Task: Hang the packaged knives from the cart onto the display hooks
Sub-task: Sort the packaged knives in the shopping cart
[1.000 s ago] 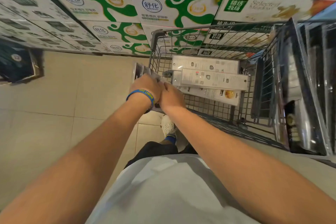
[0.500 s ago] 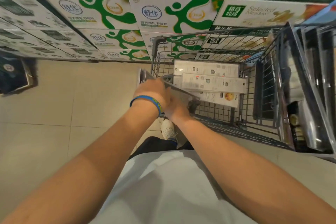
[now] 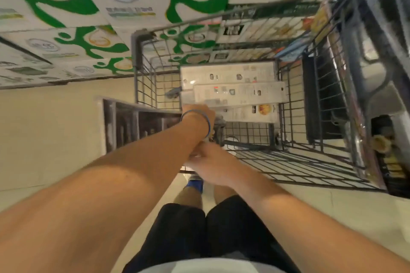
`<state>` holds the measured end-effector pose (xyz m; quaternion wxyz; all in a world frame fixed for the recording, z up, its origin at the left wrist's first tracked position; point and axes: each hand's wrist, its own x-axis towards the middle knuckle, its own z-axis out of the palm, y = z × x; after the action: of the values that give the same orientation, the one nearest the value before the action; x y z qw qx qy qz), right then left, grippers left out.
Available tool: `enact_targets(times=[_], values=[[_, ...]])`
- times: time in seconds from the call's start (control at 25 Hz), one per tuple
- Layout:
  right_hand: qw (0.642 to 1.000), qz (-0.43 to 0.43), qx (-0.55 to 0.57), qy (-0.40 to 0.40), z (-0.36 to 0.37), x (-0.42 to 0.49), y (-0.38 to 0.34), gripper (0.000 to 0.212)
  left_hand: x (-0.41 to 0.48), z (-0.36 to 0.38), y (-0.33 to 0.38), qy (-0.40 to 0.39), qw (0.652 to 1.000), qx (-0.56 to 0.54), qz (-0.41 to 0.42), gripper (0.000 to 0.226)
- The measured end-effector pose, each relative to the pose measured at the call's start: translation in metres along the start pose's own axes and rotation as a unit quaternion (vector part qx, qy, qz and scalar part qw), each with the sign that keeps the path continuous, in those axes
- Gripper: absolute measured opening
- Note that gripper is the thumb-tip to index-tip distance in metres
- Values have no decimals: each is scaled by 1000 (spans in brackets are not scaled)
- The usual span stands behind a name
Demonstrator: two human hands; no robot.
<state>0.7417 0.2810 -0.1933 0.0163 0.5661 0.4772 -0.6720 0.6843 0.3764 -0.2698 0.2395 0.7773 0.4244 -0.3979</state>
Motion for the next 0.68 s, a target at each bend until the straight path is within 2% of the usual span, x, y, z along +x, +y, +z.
enact_targets(times=[0.08,0.16,0.24,0.32,0.36,0.44,0.52,0.56,0.68], values=[[998,64,-20,11,-35,15,30,28,18,13,9,15,1000,15,-14,35],[985,122,-66,106,-67,34,74,19,25,19,17,21,998,43,-48,33],[953,204,-142,172,-91,60,122,23,26,21,25,11,997,58,-58,32],[932,285,-181,133,-105,90,153,33,27,24,29,0,994,70,-81,30],[933,300,-166,112,-108,107,161,37,27,24,25,-10,992,68,-104,29],[943,301,-81,118,-107,137,169,40,24,22,10,-37,986,64,-151,34],[925,326,108,162,-99,158,174,36,21,24,-13,-68,974,124,-176,51],[898,332,218,187,-95,166,177,31,18,27,-24,-80,968,157,-178,58],[789,288,484,247,-91,185,186,30,20,43,-39,-60,974,145,-161,44]])
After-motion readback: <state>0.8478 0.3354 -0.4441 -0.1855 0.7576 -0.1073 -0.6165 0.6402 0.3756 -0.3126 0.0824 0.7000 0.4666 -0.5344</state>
